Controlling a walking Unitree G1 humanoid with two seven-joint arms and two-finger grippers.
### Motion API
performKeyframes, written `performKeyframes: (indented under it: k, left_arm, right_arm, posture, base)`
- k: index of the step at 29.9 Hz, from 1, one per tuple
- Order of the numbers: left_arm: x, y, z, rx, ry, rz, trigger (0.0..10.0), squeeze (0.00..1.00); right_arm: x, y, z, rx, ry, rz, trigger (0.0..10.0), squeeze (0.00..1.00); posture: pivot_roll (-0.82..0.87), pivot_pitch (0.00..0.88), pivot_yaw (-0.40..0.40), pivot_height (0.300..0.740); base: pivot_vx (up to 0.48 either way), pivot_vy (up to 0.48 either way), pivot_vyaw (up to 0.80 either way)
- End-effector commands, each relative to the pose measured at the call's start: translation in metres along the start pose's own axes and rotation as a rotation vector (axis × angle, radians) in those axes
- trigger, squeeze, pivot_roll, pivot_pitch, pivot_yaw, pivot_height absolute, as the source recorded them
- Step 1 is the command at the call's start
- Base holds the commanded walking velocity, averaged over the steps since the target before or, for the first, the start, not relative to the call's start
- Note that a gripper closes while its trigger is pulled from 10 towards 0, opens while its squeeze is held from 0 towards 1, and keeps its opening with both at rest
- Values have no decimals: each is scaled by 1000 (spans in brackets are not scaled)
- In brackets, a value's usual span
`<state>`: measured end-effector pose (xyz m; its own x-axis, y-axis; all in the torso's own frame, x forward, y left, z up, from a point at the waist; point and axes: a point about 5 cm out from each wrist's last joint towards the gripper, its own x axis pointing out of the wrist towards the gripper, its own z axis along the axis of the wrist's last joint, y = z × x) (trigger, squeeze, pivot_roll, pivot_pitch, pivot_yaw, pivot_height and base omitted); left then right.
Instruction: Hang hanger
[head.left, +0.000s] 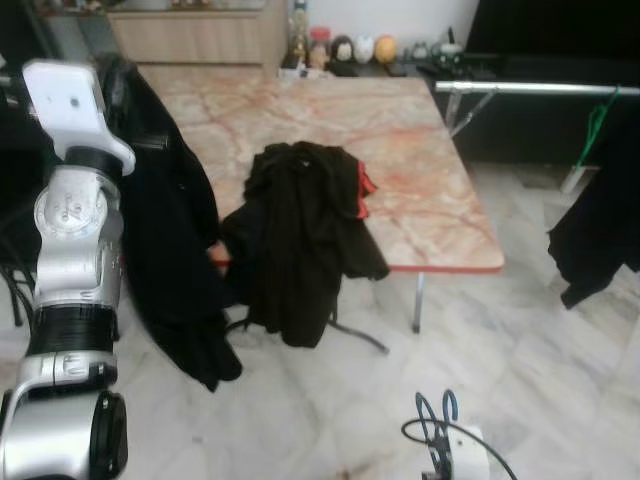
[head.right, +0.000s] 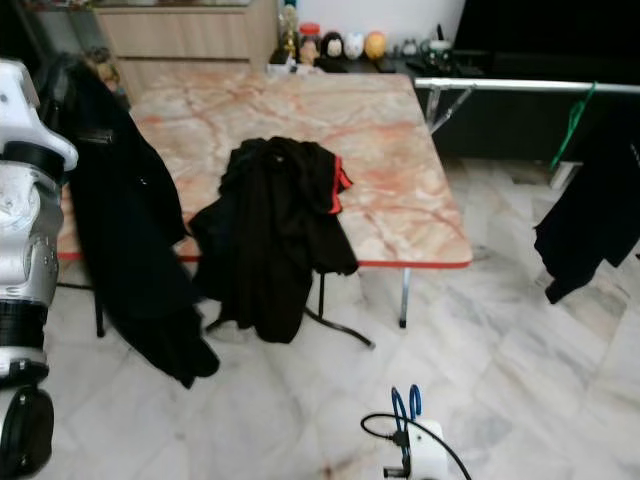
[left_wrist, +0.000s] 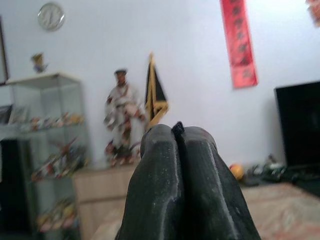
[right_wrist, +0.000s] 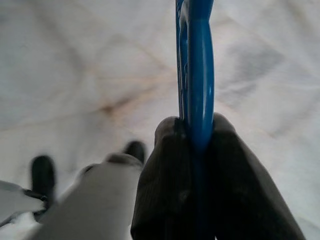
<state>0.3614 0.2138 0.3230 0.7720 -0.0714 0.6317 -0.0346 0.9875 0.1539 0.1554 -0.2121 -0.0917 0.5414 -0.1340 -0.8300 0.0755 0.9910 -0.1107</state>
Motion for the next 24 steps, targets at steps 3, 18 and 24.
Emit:
performKeyframes:
  k: [3, 18, 24]
  left_arm:
    - [15, 13, 21, 36, -87, 37, 10000, 0]
    - [39, 6, 39, 17, -180, 28, 10000, 0]
    - [48, 7, 46, 15, -203, 21, 10000, 0]
  right_arm:
    - [1, 4, 7, 18, -24, 6, 10000, 0]
    - [1, 3, 7, 18, -22, 7, 10000, 0]
    - [1, 3, 6, 21, -21, 6, 10000, 0]
  posture:
    - [108, 0, -4, 740]
    - [104, 0, -3, 740]
    - [104, 0, 1, 740]
  base:
    - [289, 0, 0]
    - [289, 0, 0]
    - [289, 0, 0]
